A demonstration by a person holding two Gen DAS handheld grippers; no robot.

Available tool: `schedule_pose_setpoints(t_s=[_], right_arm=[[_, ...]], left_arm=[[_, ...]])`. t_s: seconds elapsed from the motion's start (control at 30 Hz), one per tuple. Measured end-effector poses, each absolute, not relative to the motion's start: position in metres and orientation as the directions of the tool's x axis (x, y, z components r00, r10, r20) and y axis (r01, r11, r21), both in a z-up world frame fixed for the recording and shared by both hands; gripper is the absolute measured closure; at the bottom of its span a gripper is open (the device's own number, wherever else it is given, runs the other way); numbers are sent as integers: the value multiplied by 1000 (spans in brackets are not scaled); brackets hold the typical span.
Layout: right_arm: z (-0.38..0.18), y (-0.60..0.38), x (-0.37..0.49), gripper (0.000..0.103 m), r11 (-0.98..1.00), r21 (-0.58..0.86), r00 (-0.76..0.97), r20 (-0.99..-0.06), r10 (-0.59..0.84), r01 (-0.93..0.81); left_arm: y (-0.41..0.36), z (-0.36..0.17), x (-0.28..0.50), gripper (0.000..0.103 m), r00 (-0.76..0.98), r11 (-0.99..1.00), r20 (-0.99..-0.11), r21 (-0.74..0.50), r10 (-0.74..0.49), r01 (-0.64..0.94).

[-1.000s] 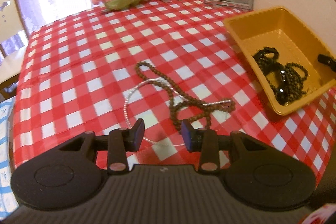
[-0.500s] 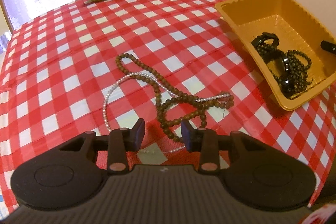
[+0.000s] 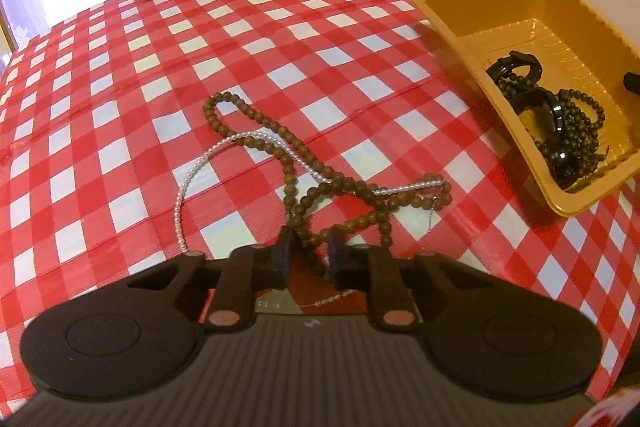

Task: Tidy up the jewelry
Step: 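Move the left tool back toward the remaining bead necklaces, then grasp a dark bead strand from the pile with the left tool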

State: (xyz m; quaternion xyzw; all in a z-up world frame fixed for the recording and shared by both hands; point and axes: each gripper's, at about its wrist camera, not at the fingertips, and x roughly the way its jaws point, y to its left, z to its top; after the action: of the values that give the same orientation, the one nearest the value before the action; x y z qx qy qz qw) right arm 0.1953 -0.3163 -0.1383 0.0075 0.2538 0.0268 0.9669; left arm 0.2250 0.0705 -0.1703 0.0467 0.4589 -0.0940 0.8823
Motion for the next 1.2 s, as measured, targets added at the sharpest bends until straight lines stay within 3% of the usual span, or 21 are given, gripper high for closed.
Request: schedule_pose_setpoints(t_s=[0.07,0.6,1.2], right_arm=[[-138,-316,195,98,998,29,870,-490,56,-48],[-138,-315,195,98,999,29,870,-491,54,-46],[-134,-310,193,98,998,11,873,-485,56,-57]], left_arm=[[72,-169,224,97,562,979,-818,-11,-126,204],[92,-98,204,97,666,982,-725,-90,-178,165],[50,-43,203,97,702,951,-646,-142,-300,276]])
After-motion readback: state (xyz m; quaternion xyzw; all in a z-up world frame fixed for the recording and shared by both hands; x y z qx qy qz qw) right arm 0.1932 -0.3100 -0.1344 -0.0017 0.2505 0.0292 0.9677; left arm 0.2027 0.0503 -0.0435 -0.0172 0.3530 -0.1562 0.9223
